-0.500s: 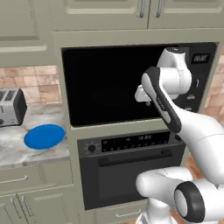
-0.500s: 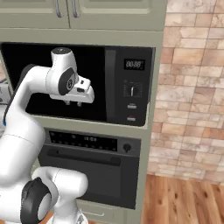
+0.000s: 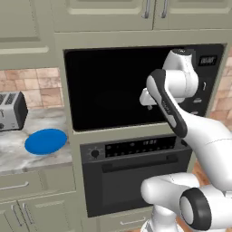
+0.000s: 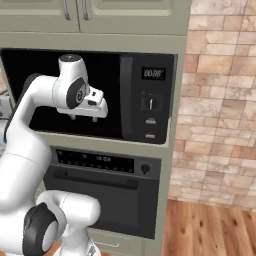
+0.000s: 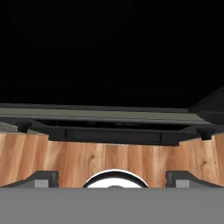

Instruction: Take the baked cake out of the oven and place it on the plate for cooling. Then close the oven door.

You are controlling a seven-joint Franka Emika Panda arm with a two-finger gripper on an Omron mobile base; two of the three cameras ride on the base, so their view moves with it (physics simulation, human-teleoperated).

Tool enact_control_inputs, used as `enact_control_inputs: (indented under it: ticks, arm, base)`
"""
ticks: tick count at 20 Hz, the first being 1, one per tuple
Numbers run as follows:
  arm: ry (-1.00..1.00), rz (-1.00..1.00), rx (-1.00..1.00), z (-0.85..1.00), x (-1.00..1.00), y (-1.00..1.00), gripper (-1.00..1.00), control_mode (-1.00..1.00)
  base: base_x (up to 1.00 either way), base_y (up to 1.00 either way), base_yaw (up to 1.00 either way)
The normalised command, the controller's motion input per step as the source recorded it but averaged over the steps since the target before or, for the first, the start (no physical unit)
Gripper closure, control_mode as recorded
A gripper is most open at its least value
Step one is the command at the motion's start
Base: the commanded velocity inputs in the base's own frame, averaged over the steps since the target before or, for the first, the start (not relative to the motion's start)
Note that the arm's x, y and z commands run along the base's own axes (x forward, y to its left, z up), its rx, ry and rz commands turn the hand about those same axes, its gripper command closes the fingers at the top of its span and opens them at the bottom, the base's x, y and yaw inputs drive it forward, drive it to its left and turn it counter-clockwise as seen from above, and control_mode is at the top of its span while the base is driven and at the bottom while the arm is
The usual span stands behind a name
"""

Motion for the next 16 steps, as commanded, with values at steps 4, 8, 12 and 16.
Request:
enact_control_inputs:
  ticks: [4, 8, 12, 16]
  arm:
    - [0.00, 0.00, 0.00, 0.00, 0.00, 0.00, -1.00, 1.00]
    - [0.00, 0.00, 0.00, 0.00, 0.00, 0.00, -1.00, 1.00]
    - [0.00, 0.00, 0.00, 0.00, 0.00, 0.00, -1.00, 1.00]
    - [0.00, 0.00, 0.00, 0.00, 0.00, 0.00, -1.00, 1.00]
  base:
    - [-0.68, 0.00, 0.00]
    - [-0.78, 0.00, 0.00]
    - [-0.50, 0.04, 0.00]
    - [-0.34, 0.11, 0.00]
